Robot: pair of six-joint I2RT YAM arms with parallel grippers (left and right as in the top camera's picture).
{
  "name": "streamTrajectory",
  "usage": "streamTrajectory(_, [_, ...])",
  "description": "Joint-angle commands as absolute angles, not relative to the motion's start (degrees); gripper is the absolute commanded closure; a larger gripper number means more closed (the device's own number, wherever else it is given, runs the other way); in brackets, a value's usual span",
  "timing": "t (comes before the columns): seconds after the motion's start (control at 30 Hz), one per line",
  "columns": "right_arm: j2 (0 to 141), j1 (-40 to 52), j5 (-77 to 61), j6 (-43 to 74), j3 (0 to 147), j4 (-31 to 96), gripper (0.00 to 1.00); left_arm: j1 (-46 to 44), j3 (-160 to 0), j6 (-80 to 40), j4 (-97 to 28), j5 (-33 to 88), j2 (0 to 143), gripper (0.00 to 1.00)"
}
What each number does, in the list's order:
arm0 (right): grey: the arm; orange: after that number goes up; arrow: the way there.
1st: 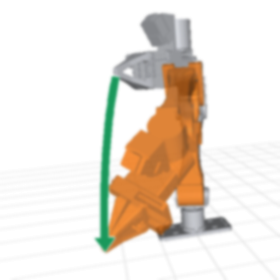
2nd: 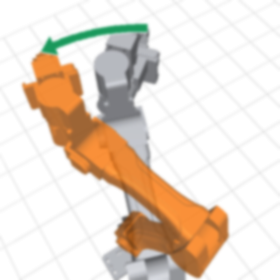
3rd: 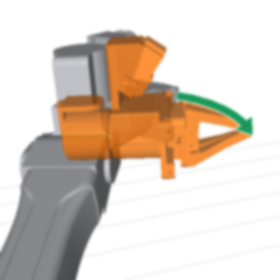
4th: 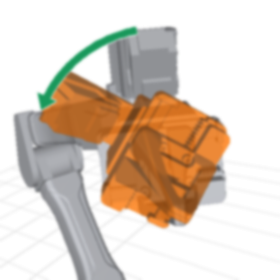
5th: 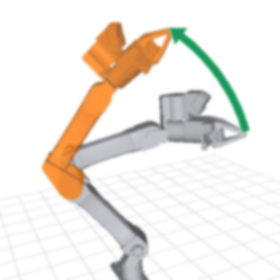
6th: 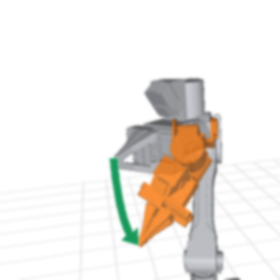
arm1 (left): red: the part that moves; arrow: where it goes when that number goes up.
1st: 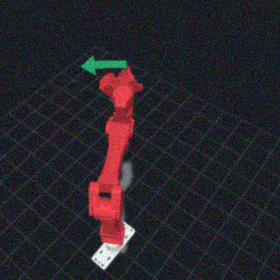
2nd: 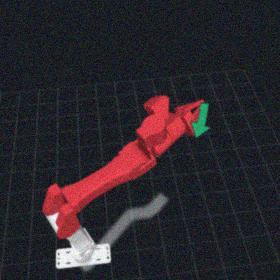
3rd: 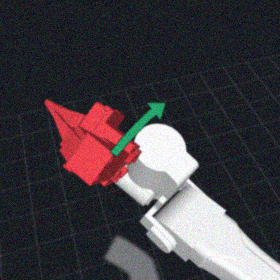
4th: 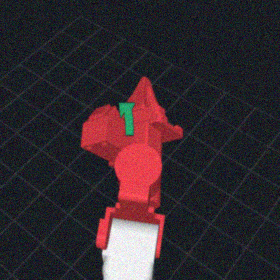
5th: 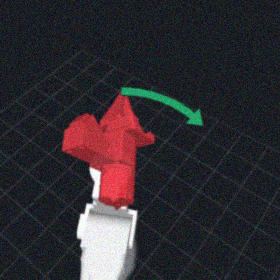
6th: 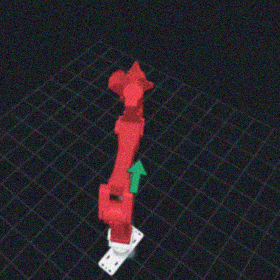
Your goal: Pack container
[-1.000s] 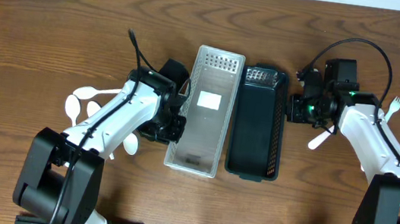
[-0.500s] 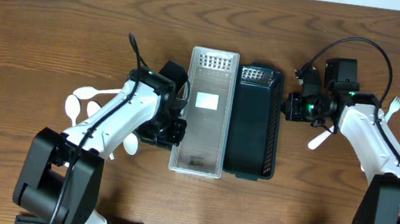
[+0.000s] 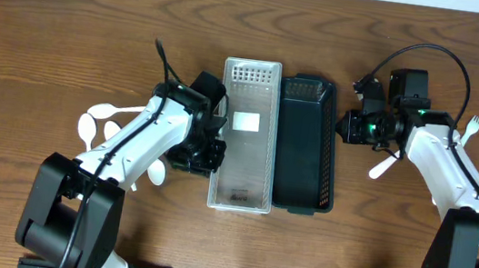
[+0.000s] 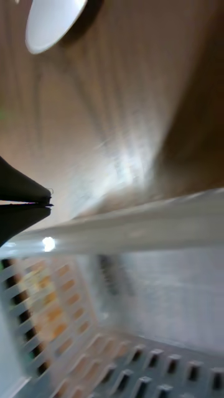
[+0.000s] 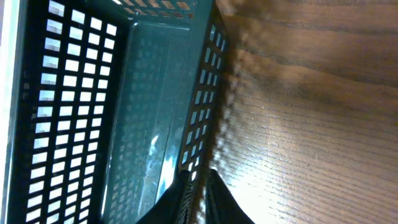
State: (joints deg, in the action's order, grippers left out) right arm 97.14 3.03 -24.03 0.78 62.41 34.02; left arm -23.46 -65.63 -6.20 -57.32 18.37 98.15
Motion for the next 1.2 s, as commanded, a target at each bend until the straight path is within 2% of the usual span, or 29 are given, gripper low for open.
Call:
streamTrajectory(0.0, [97.5, 3.4, -20.4, 0.3, 63.4, 33.9, 0.88, -23.6, -66.4, -6.5, -55.9, 10.1, 97.5, 0.94])
streamTrajectory(0.17, [96.5, 3.2, -9.3, 2.8, 64.6, 35.8, 0.83, -23.5, -69.2, -6.5, -53.5, 2.0, 95.7, 0.92])
streamTrajectory(0.2, [95.9, 3.1, -7.1, 3.2, 65.5, 37.2, 0.78, -23.6, -70.0, -6.5, -53.4, 0.3, 95.2, 0.87])
streamTrajectory(0.23, [95.2, 3.0, -5.5, 3.4, 66.6, 38.8, 0.71, -23.5, -70.7, -6.5, -53.4, -1.1, 94.7, 0.78])
streamTrajectory(0.3, [93.1, 2.9, 0.2, 5.5, 70.0, 43.4, 0.67, -23.5, -72.0, -6.5, -53.4, -3.1, 93.2, 0.52])
streamTrajectory(0.33, [92.0, 2.9, 3.1, 6.8, 71.8, 45.6, 0.66, -23.6, -72.4, -6.5, -53.4, -3.9, 92.4, 0.46])
streamTrajectory(0.37, [90.6, 2.9, 6.4, 8.4, 73.8, 48.3, 0.61, -23.6, -72.9, -6.5, -53.5, -4.4, 91.4, 0.35])
streamTrajectory(0.4, [89.2, 2.9, 9.0, 10.0, 75.6, 50.5, 0.52, -23.6, -73.3, -6.5, -53.6, -4.6, 90.2, 0.12])
streamTrajectory(0.47, [85.7, 2.9, 12.9, 13.1, 79.2, 55.0, 0.35, -23.6, -74.0, -6.5, -54.2, -4.6, 87.3, 0.00])
streamTrajectory(0.5, [83.8, 2.9, 13.8, 14.3, 80.6, 56.7, 0.20, -23.6, -74.2, -6.5, -54.4, -4.6, 85.4, 0.02])
streamTrajectory(0.53, [82.1, 2.9, 13.6, 14.7, 81.4, 57.5, 0.01, -23.6, -74.2, -6.5, -54.5, -4.6, 83.6, 0.02])
streamTrajectory(0.73, [71.2, 2.9, 4.1, 14.5, 81.7, 56.3, 0.02, -23.6, -74.2, -6.5, -55.6, -4.5, 70.2, 0.02])
streamTrajectory(0.8, [69.6, 2.6, 7.1, 16.4, 81.7, 56.4, 0.16, -23.6, -74.2, -6.8, -55.6, -4.6, 66.5, 0.02])
streamTrajectory(0.83, [69.5, 2.2, 10.1, 20.1, 81.7, 56.9, 0.20, -23.6, -74.2, -7.4, -55.6, -4.6, 64.8, 0.02])
streamTrajectory(0.97, [72.9, -1.0, 16.6, 33.4, 81.4, 60.1, 0.18, -23.6, -74.2, -10.3, -55.6, -4.6, 61.4, 0.02])
streamTrajectory(1.03, [76.4, -3.0, 14.6, 34.7, 81.4, 59.9, 0.14, -23.6, -74.2, -11.1, -55.6, -4.6, 61.1, 0.02])
streamTrajectory(1.17, [85.3, -6.4, 13.5, 36.9, 81.4, 59.6, 0.15, -23.5, -74.2, -11.1, -55.6, -4.6, 61.9, 0.02])
